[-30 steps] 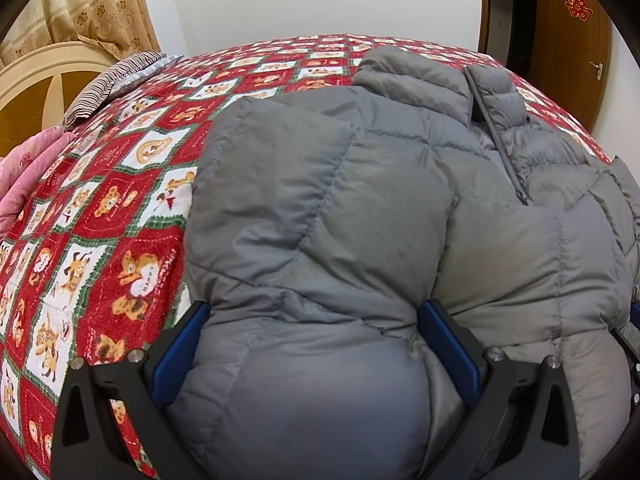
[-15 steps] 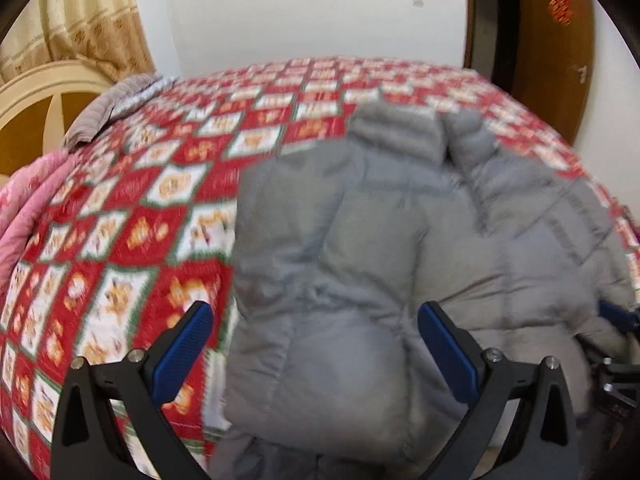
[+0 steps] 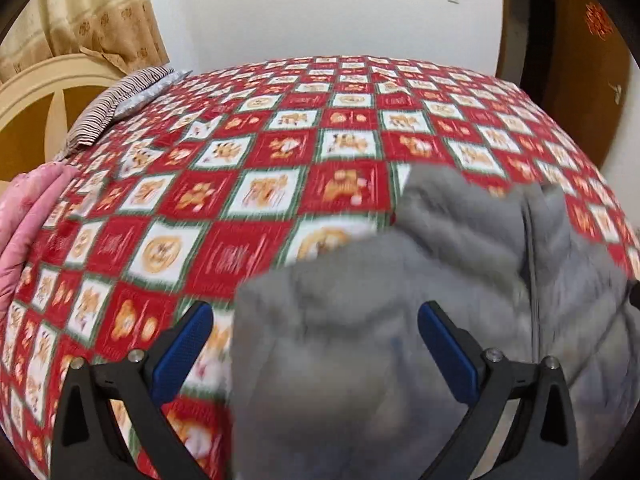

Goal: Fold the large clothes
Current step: 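Press the folded jacket flat with both open grippers, then grasp the jacket hem with both grippers and fold it toward the collar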

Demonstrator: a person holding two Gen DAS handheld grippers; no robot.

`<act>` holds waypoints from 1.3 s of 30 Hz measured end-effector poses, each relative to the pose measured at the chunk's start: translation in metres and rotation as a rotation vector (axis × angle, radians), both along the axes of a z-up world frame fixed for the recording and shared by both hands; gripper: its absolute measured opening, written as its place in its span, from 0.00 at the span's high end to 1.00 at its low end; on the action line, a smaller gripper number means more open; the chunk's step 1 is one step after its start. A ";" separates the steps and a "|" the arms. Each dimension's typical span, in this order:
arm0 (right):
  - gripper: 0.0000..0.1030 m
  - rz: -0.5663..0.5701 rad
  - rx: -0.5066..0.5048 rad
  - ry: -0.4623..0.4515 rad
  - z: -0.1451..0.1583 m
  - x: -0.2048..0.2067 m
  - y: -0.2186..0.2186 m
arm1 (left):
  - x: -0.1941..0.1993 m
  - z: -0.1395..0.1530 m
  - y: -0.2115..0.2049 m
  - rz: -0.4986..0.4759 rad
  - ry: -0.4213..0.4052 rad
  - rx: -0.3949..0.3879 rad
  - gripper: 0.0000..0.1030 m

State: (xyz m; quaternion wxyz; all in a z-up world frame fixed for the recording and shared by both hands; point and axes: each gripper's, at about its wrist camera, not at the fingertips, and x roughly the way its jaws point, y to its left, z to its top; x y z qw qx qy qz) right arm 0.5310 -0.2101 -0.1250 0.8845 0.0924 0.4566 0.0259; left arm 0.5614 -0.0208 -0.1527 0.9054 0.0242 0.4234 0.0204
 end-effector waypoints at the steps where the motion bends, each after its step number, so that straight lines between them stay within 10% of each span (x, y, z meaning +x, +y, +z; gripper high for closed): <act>1: 0.24 -0.024 0.015 -0.005 0.003 0.015 -0.001 | 0.013 0.003 -0.002 0.004 -0.006 -0.005 0.00; 11: 0.19 -0.032 0.018 0.057 0.004 0.134 0.026 | 0.104 0.028 -0.042 -0.032 -0.012 -0.088 0.00; 19: 0.18 0.018 -0.093 0.143 -0.022 0.165 0.041 | 0.131 -0.008 -0.079 -0.089 0.089 0.031 0.00; 21: 0.20 0.049 -0.088 0.151 -0.025 0.158 0.039 | 0.118 -0.006 -0.076 -0.123 0.074 -0.014 0.11; 25: 0.76 0.090 -0.095 0.180 -0.028 0.142 0.031 | 0.096 -0.004 -0.067 -0.217 0.089 -0.072 0.57; 28: 0.89 0.098 -0.096 0.155 -0.021 0.125 0.022 | 0.082 -0.001 -0.062 -0.244 0.081 -0.077 0.83; 39: 0.97 0.139 -0.138 0.084 -0.002 0.063 0.004 | 0.006 0.003 -0.039 -0.310 -0.044 -0.005 0.91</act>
